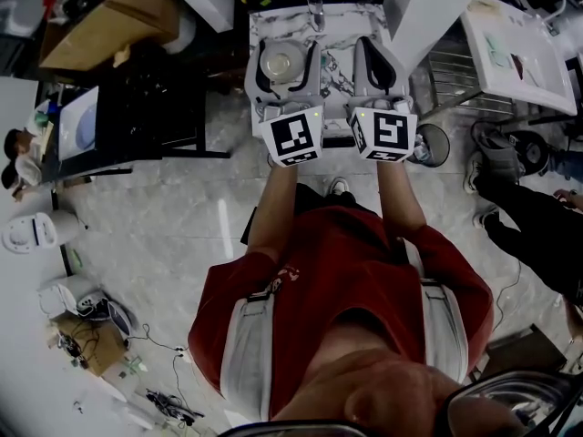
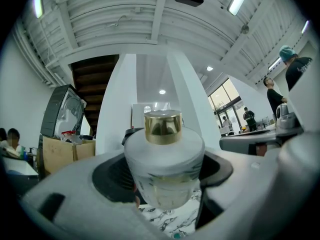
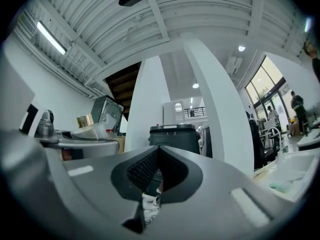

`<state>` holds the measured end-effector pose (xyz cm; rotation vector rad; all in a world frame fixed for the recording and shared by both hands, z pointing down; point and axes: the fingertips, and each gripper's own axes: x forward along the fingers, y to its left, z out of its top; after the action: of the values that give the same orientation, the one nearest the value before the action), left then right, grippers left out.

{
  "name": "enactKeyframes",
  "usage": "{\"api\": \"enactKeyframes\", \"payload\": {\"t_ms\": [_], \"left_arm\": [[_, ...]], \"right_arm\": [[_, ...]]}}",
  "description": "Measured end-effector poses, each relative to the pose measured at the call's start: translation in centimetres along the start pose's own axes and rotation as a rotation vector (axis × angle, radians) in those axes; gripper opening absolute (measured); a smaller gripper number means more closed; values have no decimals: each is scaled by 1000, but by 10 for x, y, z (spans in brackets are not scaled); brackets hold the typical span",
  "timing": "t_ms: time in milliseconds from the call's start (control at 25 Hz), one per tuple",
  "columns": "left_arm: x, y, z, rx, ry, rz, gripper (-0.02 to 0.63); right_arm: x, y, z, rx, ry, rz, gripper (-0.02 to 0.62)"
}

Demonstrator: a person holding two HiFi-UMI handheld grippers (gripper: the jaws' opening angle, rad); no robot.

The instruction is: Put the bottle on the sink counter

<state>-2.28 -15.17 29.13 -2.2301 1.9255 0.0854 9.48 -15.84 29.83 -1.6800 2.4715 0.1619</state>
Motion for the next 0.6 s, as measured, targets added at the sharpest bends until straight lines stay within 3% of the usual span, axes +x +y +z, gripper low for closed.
{"api": "enactKeyframes", "payload": {"t_ms": [600], "left_arm": [[62, 67, -25, -15, -3, -43, 337]], "right_arm": [[95, 32, -11, -46, -13, -22, 0]]}}
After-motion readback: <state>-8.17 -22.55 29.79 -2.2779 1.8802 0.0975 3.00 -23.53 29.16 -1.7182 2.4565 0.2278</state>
